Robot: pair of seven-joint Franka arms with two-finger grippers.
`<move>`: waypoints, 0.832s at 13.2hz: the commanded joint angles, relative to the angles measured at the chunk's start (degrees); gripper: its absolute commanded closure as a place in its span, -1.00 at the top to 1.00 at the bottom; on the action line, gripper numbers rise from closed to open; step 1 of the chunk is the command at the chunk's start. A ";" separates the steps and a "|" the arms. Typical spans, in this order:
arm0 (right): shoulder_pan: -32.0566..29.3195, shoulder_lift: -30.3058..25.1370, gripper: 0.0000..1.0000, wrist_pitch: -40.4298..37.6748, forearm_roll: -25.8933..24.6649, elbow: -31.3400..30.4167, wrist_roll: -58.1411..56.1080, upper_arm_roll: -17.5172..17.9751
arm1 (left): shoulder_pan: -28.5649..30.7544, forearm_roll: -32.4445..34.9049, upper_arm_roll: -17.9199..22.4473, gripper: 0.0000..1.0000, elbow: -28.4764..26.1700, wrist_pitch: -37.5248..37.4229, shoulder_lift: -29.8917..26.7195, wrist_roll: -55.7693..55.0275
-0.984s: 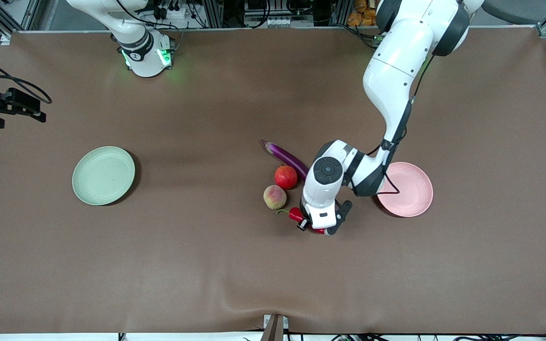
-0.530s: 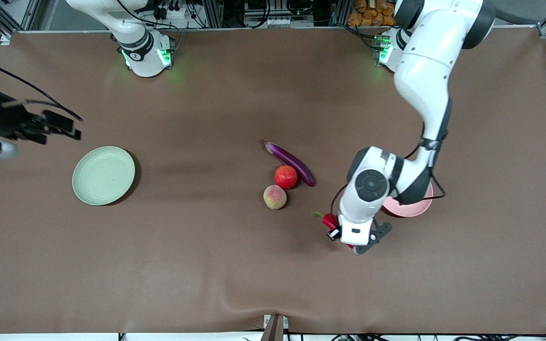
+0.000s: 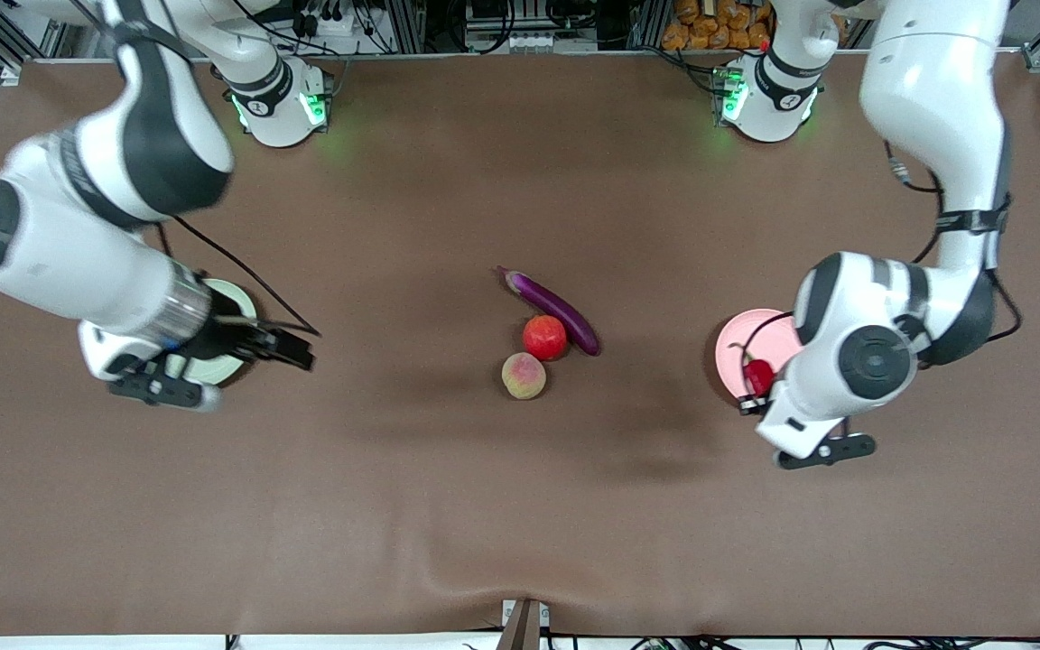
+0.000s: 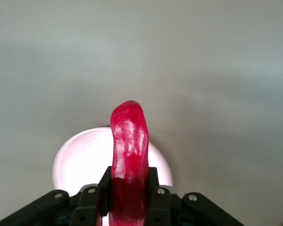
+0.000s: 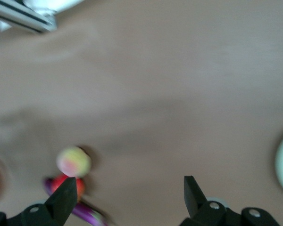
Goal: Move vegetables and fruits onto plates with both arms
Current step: 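Place the chili on the pink plate while the right gripper grasps the peach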
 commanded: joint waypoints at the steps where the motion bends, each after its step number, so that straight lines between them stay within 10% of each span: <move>1: 4.61 9.82 1.00 6.96 5.45 6.92 6.28 -0.45 | 1.66 1.09 -0.78 -0.98 -14.27 7.44 -6.58 2.51; 8: 14.82 22.83 1.00 21.91 5.73 7.37 16.91 -0.54 | 2.28 1.00 -2.18 -0.74 -20.81 18.97 -5.99 7.44; 11: 16.41 26.00 1.00 23.69 5.91 8.06 26.91 0.15 | 2.72 0.65 -2.27 0.16 -21.95 21.71 -4.84 7.17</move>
